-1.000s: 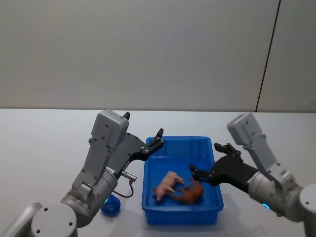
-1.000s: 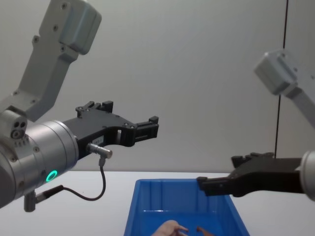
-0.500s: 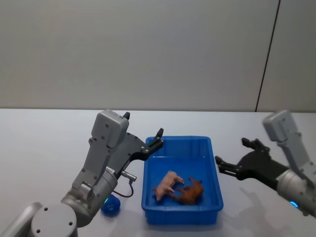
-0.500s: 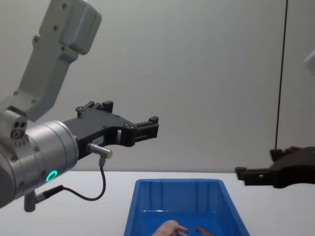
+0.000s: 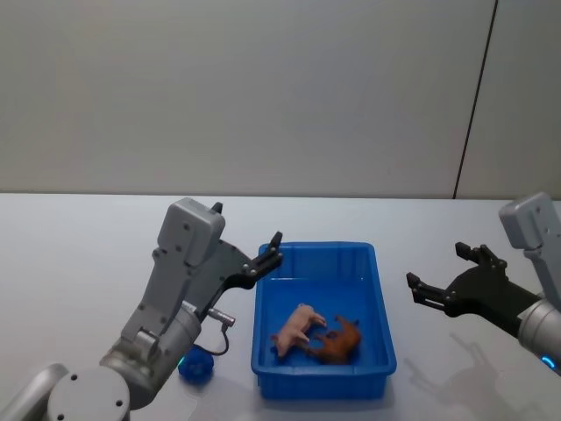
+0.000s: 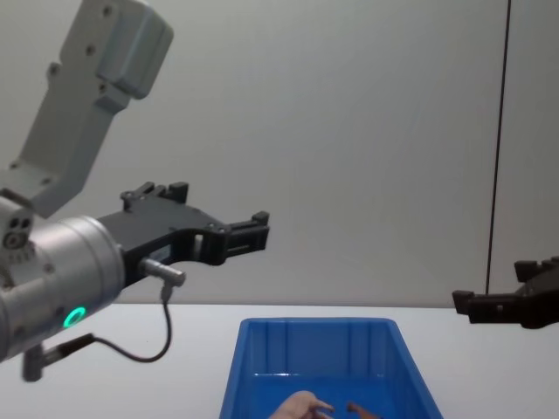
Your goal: Pick up the two dolls from the table and place them into the box.
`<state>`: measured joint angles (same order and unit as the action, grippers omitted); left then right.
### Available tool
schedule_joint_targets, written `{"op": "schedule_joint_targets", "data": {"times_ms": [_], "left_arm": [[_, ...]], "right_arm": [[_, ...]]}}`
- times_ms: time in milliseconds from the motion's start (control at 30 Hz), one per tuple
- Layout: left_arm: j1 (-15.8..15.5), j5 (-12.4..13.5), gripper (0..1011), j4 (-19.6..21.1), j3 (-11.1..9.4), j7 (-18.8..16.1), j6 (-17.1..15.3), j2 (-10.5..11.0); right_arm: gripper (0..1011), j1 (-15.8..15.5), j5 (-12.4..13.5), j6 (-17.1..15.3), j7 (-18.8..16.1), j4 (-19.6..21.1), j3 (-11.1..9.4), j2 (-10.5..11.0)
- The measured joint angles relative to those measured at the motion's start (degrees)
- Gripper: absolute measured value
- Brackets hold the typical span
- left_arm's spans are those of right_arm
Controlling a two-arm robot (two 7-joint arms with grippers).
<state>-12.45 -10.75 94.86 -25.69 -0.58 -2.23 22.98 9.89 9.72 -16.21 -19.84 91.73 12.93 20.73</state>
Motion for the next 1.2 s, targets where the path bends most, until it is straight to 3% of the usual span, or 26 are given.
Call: {"op": "schedule_joint_targets", "data": {"times_ms": [233, 633, 933, 1200], "left_arm": [[2.42, -0.58, 1001, 2.98, 0.70, -2.00, -2.89, 2.25], [7.72, -5.00, 1002, 6.40, 2.11, -4.08, -7.86, 7.10], [9.45, -7.11, 1002, 4.49, 2.68, -2.39, -9.12, 8.60], [8.73, -6.79, 1002, 0.12, 2.88, 1.57, -9.76, 8.41]], "right_arm": [[1001, -0.20, 0.52, 0.12, 0.11, 0.11, -0.39, 0.43], [1001, -0.37, 0.93, 0.20, 0.21, 0.18, -0.70, 0.78], [1001, -0.41, 1.02, 0.24, 0.24, 0.23, -0.79, 0.89], [1001, -0.45, 1.06, 0.25, 0.24, 0.23, -0.83, 0.93]]}}
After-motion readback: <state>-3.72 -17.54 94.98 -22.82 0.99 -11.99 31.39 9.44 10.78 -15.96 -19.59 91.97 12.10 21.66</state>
